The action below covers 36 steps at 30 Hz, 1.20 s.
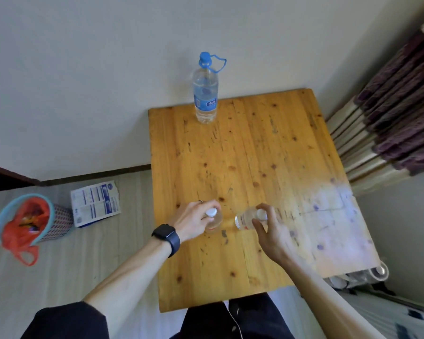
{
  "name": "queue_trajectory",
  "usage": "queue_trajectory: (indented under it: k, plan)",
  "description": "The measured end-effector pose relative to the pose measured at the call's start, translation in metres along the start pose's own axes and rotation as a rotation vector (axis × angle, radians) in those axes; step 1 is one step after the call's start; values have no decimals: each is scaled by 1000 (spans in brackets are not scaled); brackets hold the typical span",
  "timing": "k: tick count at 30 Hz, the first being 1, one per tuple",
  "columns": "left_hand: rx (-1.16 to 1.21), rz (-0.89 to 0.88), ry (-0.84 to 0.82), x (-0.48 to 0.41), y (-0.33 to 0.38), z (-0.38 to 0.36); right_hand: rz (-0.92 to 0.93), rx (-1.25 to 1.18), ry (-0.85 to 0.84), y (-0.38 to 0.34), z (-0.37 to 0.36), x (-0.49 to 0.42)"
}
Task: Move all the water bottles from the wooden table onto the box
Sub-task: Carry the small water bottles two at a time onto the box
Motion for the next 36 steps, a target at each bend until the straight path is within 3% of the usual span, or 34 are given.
queue_trajectory:
  k: [5,12,17,19,27,36]
  plan:
    - [83,17,-15,13,1,-15,92,3,-44,-5,-7,0]
    - [280,135,97,21,-10,-24,-5,-20,-52,5,-6,-3]
    - [679,364,138,13,-24,-51,-121,-42,-186,23,-16,-6]
    - [735,408,195,5,-24,-61,-128,-67,-208,28,-22,-11]
    - [617,540,378,-1,-17,-70,-162,-101,-197,28,-38,-32]
    - [491,469,271,-19,-16,-39,-267,-163,-2,21,-13,-15]
Point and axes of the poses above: each hand's wrist, its own x-axis away from the middle knuckle, its own z-axis out of the back of the hand, y = z × x, the point moved 6 cm from there along -x, towards the middle knuckle, and after that the axes turned 6 degrees about z, right-handed, at the moved point
